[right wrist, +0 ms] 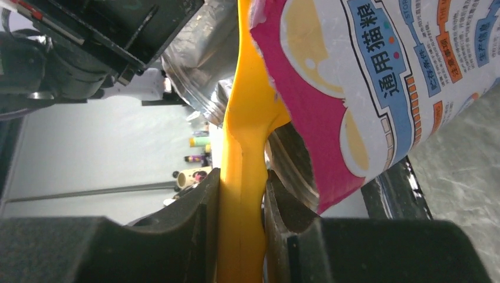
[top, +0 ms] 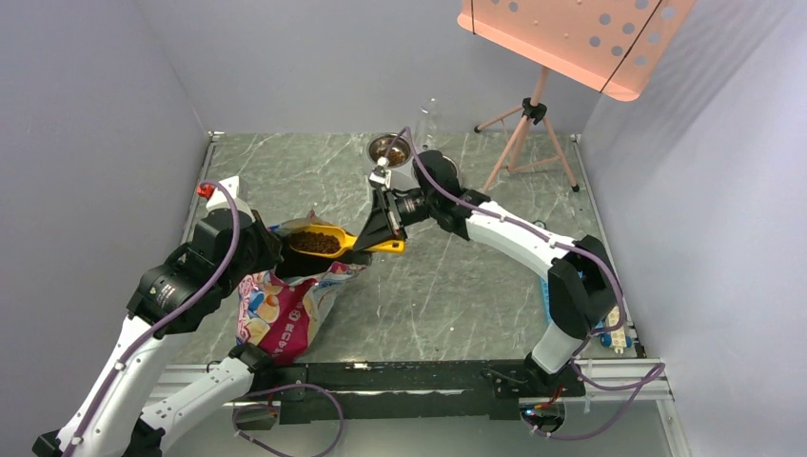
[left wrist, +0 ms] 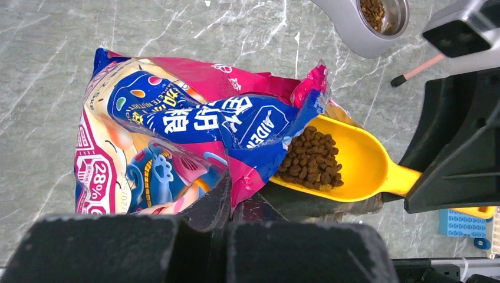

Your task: Serve the pet food

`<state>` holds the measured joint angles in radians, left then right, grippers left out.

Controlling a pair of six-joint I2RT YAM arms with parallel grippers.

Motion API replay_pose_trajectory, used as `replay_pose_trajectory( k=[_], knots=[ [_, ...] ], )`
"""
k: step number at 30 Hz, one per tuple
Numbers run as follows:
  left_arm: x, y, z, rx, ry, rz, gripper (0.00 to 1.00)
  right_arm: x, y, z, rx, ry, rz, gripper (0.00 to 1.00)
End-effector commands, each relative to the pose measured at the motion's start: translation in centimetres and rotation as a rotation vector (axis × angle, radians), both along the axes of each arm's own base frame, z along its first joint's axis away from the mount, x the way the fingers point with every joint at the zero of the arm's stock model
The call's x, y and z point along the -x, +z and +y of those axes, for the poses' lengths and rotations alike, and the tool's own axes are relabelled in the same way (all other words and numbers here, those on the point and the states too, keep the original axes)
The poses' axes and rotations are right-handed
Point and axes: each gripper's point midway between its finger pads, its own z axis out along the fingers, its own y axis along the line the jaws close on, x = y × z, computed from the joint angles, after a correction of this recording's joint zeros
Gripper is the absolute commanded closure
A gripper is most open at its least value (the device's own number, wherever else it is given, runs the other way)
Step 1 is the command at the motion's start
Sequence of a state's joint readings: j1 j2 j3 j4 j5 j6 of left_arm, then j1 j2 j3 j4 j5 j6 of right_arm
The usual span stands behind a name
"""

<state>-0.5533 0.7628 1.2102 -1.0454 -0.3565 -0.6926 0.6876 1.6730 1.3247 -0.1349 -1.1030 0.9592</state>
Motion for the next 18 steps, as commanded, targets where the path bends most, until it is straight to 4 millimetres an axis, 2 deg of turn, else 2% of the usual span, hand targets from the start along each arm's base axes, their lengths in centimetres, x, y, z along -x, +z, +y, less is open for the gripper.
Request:
replay_pose_trajectory(
  k=[1,5,8,10,13,15,18],
  knots=[
    [-0.4,3.1,-0.7,0.062,-0.025,-0.097,1.00,0.8,6.1,-0.8,-0.293,0.052,-0.063,1.00],
    [-0.6,3.5,-0.7,0.063,-0.023,-0.114,1.00,1.5,6.5,-1.3,-0.366,0.081,-0.023,1.00],
    [-0.6,3.5,-0.6,0.058,-0.021,-0.114,1.00,1.9,5.8,-1.7,-0.364,0.081,-0.015,1.00],
    [-0.5,3.3,-0.4,0.054,-0.014,-0.109,1.00,2.1,4.8,-1.2,-0.331,0.077,-0.022,1.00],
    [-0.4,3.2,-0.1,0.055,0.000,-0.112,1.00,3.5,4.3,-1.6,-0.317,0.115,-0.032,1.00],
    [-0.4,3.4,0.4,0.054,0.035,-0.112,1.00,4.5,3.5,-2.7,-0.306,0.139,-0.033,1.00],
    [-0.3,3.9,1.1,0.041,0.063,-0.121,1.00,5.5,0.9,-3.4,-0.215,0.139,-0.046,1.00]
  ],
)
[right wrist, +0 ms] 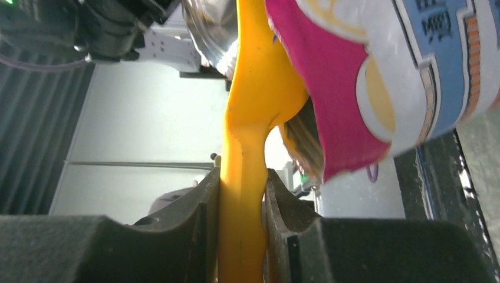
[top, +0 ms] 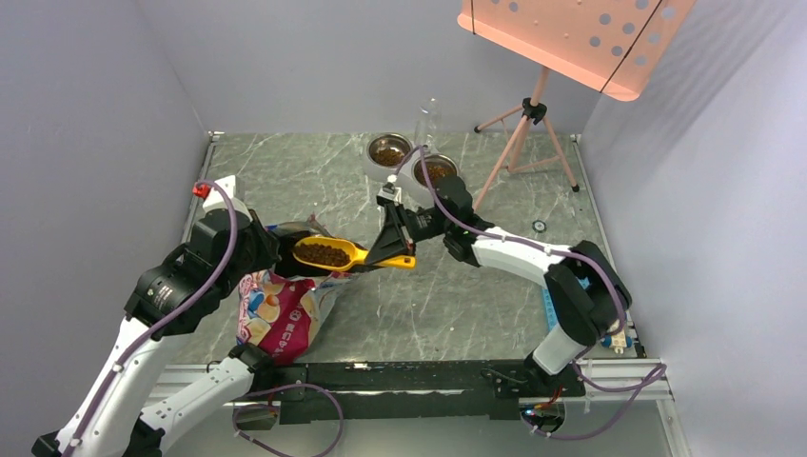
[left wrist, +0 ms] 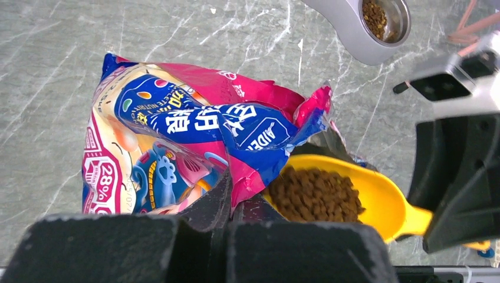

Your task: Serve the pet food

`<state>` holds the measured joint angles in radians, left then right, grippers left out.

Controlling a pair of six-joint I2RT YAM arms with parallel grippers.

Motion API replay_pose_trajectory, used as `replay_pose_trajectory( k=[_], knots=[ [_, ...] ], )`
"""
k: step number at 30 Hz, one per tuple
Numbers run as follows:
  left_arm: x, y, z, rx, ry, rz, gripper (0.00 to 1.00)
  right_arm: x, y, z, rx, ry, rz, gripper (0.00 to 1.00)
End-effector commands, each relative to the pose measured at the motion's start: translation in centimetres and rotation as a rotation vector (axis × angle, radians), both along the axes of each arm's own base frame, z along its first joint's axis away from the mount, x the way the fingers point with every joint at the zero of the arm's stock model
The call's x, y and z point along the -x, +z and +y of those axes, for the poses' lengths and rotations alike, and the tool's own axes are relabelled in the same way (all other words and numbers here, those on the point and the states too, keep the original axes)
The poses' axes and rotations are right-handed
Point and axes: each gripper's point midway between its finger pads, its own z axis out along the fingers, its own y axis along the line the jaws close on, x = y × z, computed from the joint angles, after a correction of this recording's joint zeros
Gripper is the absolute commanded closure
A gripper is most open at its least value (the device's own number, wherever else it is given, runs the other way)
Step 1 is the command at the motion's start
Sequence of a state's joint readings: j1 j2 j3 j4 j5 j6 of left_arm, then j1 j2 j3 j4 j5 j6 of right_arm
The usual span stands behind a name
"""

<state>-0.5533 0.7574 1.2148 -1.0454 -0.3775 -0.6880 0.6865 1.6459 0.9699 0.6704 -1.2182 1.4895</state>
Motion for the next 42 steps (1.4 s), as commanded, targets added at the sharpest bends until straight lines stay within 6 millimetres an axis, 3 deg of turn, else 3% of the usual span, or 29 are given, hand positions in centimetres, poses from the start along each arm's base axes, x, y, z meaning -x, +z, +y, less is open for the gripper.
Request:
replay_pose_trajectory(
  k=[1,4,6,12,17,20,29,32,37,42],
  knots=[
    [-0.3,3.8,0.7,0.048,0.046,-0.112,1.00,2.3,0.3,-1.4,-0.008,0.052,-0.216,1.00],
    [-0.7,4.0,0.4,0.058,0.044,-0.120,1.00,1.3,0.7,1.1,-0.010,0.086,-0.237,1.00],
    [-0.9,4.0,0.1,0.064,0.038,-0.119,1.00,1.3,1.7,1.5,-0.046,0.092,-0.232,1.00],
    [-1.0,3.4,-0.4,0.060,0.019,-0.098,1.00,1.9,2.3,0.0,-0.082,0.082,-0.202,1.00],
    [-0.5,2.4,1.4,0.030,0.115,-0.052,1.00,1.6,5.7,-2.5,-0.199,0.026,-0.194,1.00],
    [-0.2,1.7,1.9,0.001,0.138,-0.010,1.00,0.1,6.6,-4.4,-0.209,-0.046,-0.204,1.00],
    [0.2,1.9,1.8,0.016,0.118,-0.032,1.00,-8.4,6.6,-8.5,-0.088,-0.308,-0.274,1.00],
    [0.5,2.2,2.2,0.005,0.123,-0.033,1.00,-12.3,6.6,-9.7,-0.086,-0.431,-0.263,1.00],
    [0.7,2.3,2.1,0.022,0.116,-0.042,1.00,-19.5,3.4,-11.4,0.022,-0.648,-0.194,1.00],
    [0.7,2.4,2.0,0.026,0.104,-0.043,1.00,-24.5,-1.0,-13.6,0.100,-0.853,-0.047,1.00]
  ],
)
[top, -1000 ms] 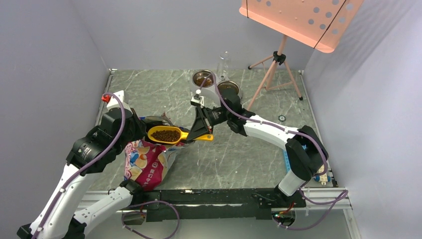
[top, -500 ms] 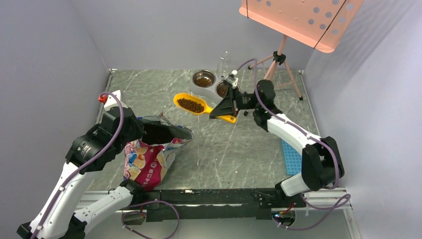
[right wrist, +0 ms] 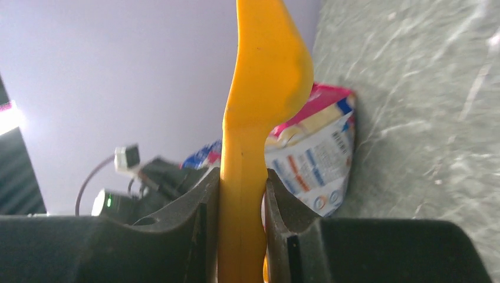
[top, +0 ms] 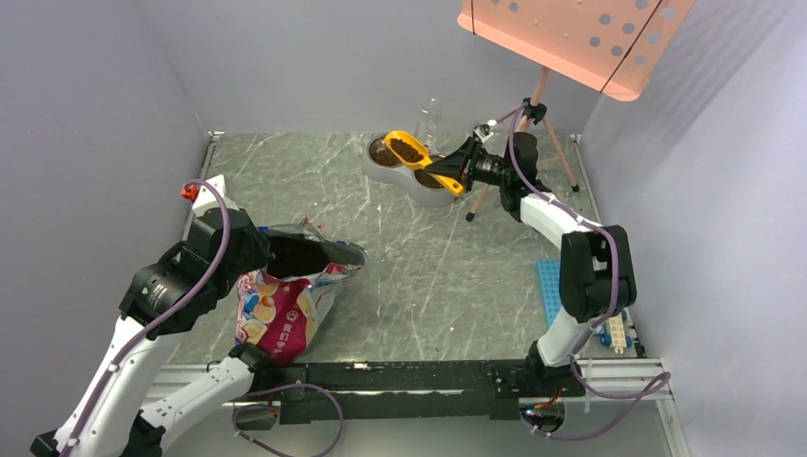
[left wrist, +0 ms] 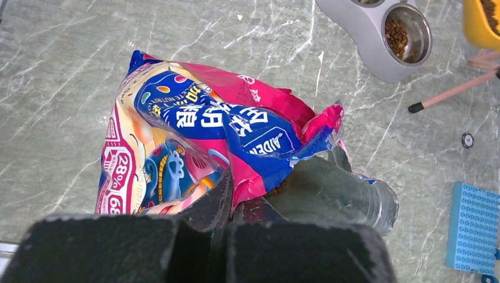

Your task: Serve the pet food

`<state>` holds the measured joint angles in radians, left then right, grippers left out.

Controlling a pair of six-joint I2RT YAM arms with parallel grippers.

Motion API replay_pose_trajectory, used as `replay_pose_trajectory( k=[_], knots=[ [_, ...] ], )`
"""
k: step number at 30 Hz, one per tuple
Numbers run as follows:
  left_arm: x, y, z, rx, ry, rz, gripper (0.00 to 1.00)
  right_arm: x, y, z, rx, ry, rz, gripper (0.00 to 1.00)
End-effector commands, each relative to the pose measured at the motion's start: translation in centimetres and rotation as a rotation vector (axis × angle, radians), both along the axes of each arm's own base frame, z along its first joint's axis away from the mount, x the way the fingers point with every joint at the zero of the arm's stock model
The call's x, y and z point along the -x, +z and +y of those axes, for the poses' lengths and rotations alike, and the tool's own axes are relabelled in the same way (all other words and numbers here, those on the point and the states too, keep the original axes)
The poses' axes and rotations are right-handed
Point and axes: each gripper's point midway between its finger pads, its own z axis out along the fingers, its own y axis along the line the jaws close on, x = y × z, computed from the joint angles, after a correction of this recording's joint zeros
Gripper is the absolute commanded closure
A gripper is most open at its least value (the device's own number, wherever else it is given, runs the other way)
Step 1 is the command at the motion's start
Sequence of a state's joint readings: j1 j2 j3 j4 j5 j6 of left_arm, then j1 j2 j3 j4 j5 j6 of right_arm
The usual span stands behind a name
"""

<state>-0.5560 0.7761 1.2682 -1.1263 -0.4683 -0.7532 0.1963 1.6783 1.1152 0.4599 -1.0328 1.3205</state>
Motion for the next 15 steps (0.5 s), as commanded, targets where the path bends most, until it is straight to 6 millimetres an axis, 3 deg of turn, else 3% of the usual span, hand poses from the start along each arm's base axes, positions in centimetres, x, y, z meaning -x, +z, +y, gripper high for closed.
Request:
replay_pose_trajectory(
  k=[1,5,9,15],
  knots=[
    [0.5,1.9,0.2,0.037,-0.004,-0.061,1.00,-4.6,-2.8,-2.0,0.046,-0.223,0.076,1.00],
    [0.6,2.0,0.2,0.037,-0.008,-0.065,1.00,-6.1,-7.0,-4.0,0.139,-0.331,0.201,1.00],
    [0.7,1.8,0.3,0.034,-0.009,-0.063,1.00,-6.1,-10.7,-5.8,0.259,-0.394,0.304,1.00],
    [0.6,1.8,0.4,0.021,-0.013,-0.066,1.00,-6.3,-13.9,-7.2,0.379,-0.428,0.385,1.00]
  ],
)
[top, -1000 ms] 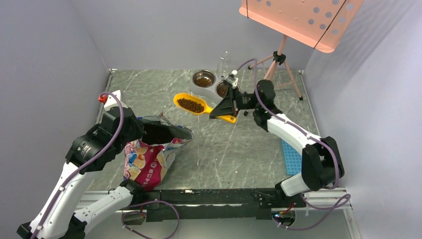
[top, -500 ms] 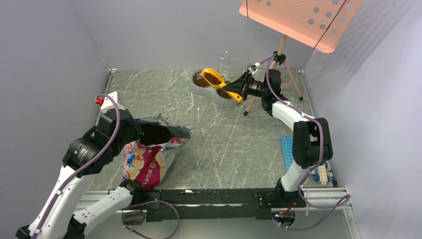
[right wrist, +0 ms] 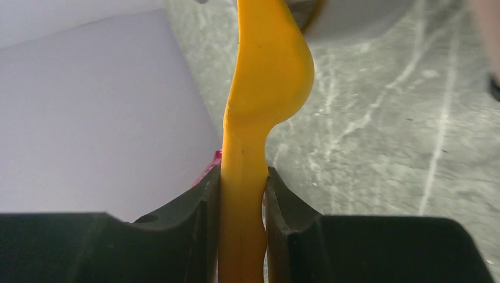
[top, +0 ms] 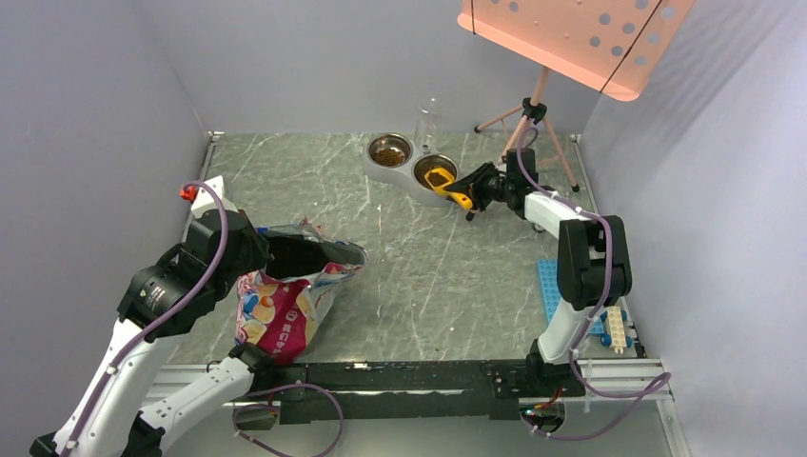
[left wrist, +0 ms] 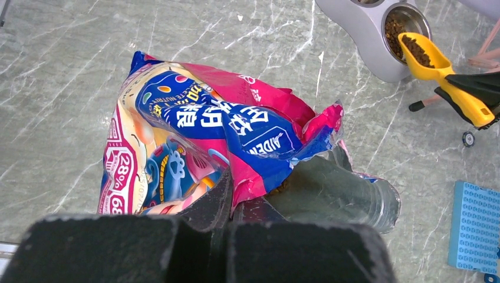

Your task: Serve the pet food

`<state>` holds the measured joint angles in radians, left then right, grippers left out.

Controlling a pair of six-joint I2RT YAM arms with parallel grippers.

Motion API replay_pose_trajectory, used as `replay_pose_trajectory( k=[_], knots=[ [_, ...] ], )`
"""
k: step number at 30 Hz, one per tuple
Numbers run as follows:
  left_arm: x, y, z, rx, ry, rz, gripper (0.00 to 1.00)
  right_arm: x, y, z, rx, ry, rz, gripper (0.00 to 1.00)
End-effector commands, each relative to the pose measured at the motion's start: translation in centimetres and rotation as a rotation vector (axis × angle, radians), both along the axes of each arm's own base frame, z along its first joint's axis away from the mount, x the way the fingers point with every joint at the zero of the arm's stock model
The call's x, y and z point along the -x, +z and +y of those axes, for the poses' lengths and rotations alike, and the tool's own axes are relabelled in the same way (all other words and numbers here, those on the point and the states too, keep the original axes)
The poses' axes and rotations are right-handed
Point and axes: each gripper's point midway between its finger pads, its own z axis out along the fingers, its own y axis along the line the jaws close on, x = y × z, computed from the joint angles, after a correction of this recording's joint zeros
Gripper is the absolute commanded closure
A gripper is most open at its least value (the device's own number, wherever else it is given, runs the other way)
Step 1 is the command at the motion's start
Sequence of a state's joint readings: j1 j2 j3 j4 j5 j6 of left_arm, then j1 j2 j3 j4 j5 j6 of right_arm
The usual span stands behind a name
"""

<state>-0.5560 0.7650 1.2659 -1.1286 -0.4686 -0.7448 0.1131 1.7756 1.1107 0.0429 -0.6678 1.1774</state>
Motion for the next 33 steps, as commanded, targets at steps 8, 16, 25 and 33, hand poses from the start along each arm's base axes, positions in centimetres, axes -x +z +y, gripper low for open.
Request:
replay_pose_trajectory(
  k=[8,16,25,33],
  knots=[
    [0.0,1.9,-0.1,0.021,-0.021,-0.062,1.00,-2.5,-1.5,-2.5,0.255,-0.035,0.090,1.00],
    [-0.2,1.9,-0.3,0.019,-0.024,-0.062,1.00,-2.9,-1.8,-2.4,0.427,0.006,0.109,1.00],
    [-0.3,1.9,-0.3,0.017,-0.025,-0.062,1.00,-3.6,-0.7,-1.1,0.662,0.079,0.054,1.00],
    [-0.3,1.9,-0.3,0.014,-0.026,-0.059,1.00,-4.0,-0.4,-1.0,0.893,0.139,0.030,1.00]
  ],
)
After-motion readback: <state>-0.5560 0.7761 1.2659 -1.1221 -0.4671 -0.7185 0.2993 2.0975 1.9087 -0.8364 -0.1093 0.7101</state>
